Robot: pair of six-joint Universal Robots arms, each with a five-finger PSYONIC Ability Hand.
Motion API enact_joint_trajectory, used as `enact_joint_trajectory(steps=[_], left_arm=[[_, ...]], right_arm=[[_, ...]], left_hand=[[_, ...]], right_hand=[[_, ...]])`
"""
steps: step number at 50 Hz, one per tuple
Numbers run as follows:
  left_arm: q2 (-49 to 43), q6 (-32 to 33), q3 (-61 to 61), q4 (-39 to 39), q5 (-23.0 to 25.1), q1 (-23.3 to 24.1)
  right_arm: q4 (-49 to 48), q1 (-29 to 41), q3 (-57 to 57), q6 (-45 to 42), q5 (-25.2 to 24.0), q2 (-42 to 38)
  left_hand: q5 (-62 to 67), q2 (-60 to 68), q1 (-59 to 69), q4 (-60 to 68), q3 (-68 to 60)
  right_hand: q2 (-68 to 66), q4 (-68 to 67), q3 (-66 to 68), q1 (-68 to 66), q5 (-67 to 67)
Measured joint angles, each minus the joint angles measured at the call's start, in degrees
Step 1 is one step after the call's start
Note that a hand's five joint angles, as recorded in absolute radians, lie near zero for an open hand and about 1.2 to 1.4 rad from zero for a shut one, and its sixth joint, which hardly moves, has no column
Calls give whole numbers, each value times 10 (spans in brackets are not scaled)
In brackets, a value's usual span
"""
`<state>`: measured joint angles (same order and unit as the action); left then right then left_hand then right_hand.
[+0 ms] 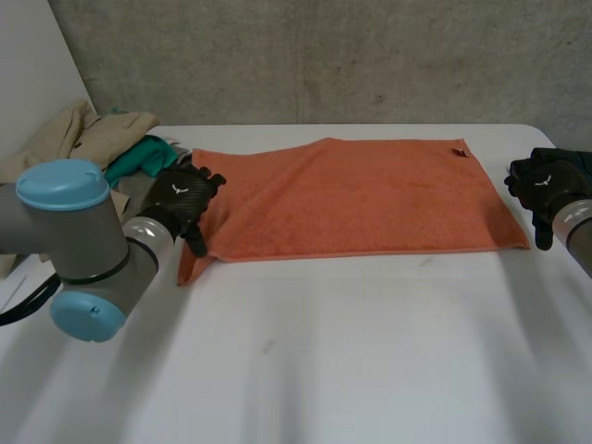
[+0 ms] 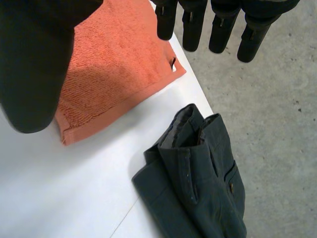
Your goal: Fold the laundry.
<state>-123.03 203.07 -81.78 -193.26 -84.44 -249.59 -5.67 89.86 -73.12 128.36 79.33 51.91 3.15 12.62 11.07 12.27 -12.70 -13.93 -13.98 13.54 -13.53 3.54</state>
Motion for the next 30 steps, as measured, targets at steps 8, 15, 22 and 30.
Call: enact_joint_trajectory(steps=[8, 15, 22, 30], left_arm=[[26, -20, -15, 62, 43, -6], [16, -27, -11, 115, 70, -8], [-30, -19, 20, 127, 60, -6], [-78, -4, 77, 123, 13, -2]], right_arm=[[64, -31, 12, 67, -38, 10], [122, -56, 47, 100, -85, -13], [155, -71, 77, 98, -127, -50], [130, -67, 87, 92, -148, -82]], left_hand=[[-3, -10, 0, -8, 8], [-3, -10, 0, -8, 8], [1, 0, 12, -1, 2], [95, 100, 119, 104, -98]], right_hand=[[-6, -4, 10, -9, 14], [-13, -13, 21, -18, 25], [-22, -24, 32, -28, 34], [-86, -95, 100, -103, 105]])
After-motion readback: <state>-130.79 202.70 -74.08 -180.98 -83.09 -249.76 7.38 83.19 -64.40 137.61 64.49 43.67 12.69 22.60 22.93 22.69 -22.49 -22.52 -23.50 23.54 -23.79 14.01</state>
